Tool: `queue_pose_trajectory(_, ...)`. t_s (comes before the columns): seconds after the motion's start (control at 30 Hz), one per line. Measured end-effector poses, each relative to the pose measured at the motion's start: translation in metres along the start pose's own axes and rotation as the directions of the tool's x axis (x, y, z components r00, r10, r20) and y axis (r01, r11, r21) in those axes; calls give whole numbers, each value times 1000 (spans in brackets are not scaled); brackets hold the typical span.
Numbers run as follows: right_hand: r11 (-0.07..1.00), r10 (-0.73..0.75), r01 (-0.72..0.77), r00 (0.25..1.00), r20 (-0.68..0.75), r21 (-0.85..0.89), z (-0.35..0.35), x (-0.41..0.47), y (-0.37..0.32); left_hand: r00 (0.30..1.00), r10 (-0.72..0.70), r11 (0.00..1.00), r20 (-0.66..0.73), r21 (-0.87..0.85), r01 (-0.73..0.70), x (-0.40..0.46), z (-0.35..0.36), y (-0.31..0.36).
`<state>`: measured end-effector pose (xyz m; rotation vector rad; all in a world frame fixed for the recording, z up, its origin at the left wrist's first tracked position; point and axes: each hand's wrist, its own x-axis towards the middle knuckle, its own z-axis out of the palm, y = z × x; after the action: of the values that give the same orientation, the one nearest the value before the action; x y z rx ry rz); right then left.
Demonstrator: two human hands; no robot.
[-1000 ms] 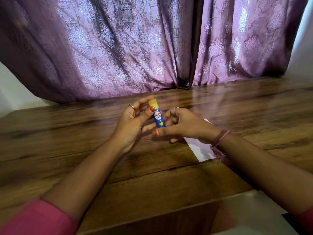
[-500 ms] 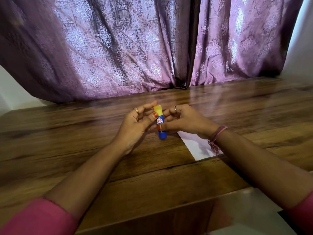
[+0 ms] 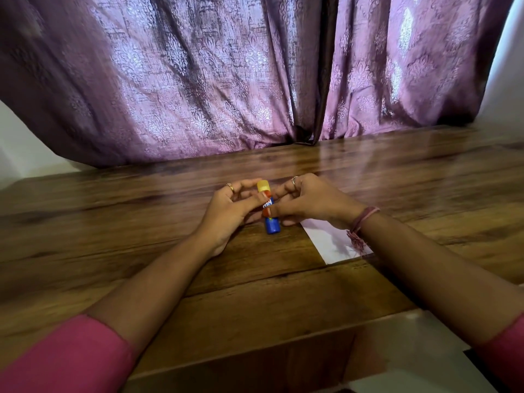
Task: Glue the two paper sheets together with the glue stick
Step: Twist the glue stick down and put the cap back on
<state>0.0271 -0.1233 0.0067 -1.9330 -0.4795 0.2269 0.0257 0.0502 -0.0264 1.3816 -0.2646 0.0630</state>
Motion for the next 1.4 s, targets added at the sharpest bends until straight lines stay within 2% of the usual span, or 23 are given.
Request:
queue_pose_trajectory(0.1, 1000, -6, 7, 1000, 17, -19, -9, 0, -1, 997, -79, 996, -13, 40, 79, 2, 1, -1)
queue_pose_trajectory(0.17, 998, -34, 33, 999, -28, -50, -17, 0, -2, 993, -116, 991, -7, 70, 116, 3, 2, 0)
queue_pose_trajectory(0.37, 916, -151, 60, 968, -202, -396, -38, 6, 6, 988, -154, 949, -25, 275, 155, 5, 3, 0)
queue_pose_trajectory(0.47, 878, -157, 35, 963, -219, -477, -43, 10, 12, 985, -168, 914, -34, 370, 168, 6, 3, 0)
queue_pose_trajectory(0.57, 847, -166, 25, 961, -220, -531, -45, 12, 15, 983, -171, 901, -61, 395, 181, 5, 4, 0)
queue_pose_trajectory(0.97, 865, -111, -20, 967, -230, -502, -54, 15, 22, 988, -104, 843, -118, 517, 150, -1, 12, 3)
queue_pose_trajectory(1.4, 854, -100, -24, 972, -210, -520, -54, 17, 26, 982, -130, 870, -140, 460, 180, -3, 18, 3)
